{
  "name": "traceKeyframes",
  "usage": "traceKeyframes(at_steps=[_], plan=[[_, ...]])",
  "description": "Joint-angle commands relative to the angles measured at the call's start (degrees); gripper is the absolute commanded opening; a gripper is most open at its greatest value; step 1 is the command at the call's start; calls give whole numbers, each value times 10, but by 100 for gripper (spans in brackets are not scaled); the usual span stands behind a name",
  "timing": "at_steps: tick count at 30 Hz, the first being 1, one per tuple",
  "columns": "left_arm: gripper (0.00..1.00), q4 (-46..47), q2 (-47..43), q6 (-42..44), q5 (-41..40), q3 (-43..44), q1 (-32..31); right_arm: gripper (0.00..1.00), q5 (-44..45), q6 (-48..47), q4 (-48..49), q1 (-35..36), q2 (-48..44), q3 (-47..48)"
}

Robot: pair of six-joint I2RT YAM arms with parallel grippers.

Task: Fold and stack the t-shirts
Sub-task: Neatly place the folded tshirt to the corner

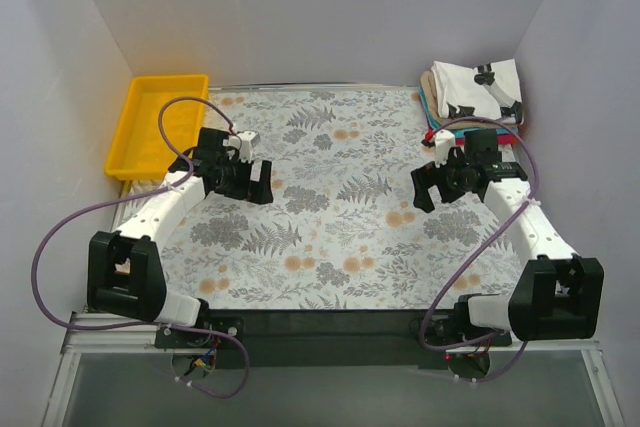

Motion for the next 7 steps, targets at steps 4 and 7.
traceKeyframes(at_steps=[4,7], plan=[[98,-30,-55,51,-32,-46,1,98,38,-21,7,3,-59,-45],[98,-44,-72,44,-20,-41,1,99,36,-17,7,3,-72,-34]])
